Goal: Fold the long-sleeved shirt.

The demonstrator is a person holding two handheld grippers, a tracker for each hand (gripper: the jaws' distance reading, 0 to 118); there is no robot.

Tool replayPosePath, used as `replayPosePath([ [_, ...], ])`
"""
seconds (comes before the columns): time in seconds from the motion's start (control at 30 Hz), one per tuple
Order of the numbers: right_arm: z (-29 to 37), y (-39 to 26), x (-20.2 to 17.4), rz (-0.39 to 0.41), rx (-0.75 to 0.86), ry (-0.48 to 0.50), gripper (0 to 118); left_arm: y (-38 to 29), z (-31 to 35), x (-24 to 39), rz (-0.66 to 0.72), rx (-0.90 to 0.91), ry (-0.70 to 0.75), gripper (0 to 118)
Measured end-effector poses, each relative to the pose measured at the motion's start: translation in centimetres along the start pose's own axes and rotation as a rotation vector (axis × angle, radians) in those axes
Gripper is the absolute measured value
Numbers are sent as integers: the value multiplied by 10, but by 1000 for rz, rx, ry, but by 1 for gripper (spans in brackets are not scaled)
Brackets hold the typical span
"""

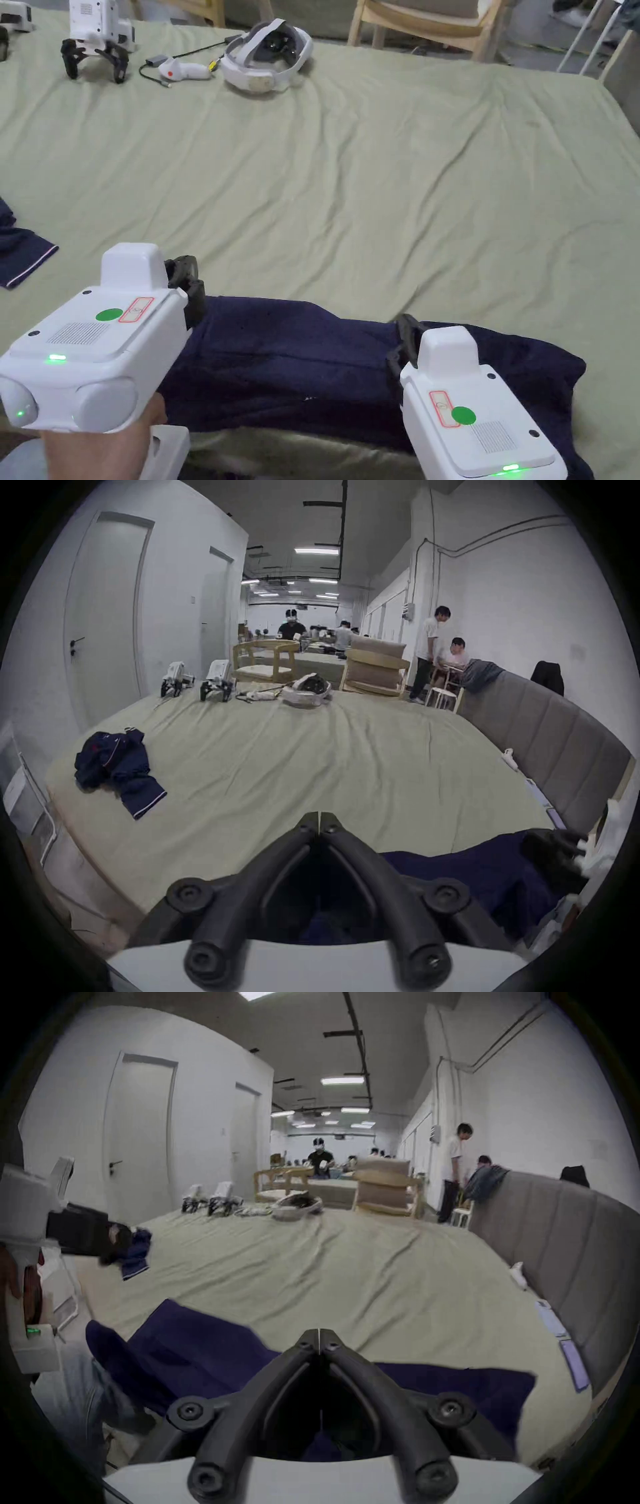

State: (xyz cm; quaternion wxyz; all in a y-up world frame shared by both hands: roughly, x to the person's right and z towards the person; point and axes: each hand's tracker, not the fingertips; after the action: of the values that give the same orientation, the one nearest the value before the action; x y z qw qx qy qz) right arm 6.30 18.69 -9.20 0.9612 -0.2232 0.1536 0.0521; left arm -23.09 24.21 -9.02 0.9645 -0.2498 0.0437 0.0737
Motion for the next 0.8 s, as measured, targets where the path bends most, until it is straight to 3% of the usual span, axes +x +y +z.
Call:
replayPosePath([
  [0.17,-6,-15,-10,4,-35,19,0,-6,-4,-29,22,-59,17,7],
  [0.2,-5,-13,-9,-1,-33,26,0,-7,-13,-40,53,-111,-5,24],
  [0.23,-2,-10,-8,-1,-29,34,0,-8,-24,-52,55,-199,-64,48],
  [0.3,1,-5,-5,2,-8,39,0,-9,-48,-76,89,-351,-156,111],
  [0.37,2,2,-5,2,4,52,0,-16,-70,-104,205,-498,-291,106],
  [0.47,1,4,-6,5,11,48,0,-7,-104,-126,425,-653,-487,108],
  [0.53,1,6,-6,-5,8,55,0,-36,-125,-142,509,-767,-597,108],
  [0.6,2,5,-5,-5,5,56,0,-52,-142,-144,578,-850,-622,108],
  [0.7,3,5,-4,0,4,52,0,-56,-167,-165,654,-779,-814,112],
  [0.8,1,7,-4,-13,2,53,0,-62,-181,-161,749,-860,-851,111],
])
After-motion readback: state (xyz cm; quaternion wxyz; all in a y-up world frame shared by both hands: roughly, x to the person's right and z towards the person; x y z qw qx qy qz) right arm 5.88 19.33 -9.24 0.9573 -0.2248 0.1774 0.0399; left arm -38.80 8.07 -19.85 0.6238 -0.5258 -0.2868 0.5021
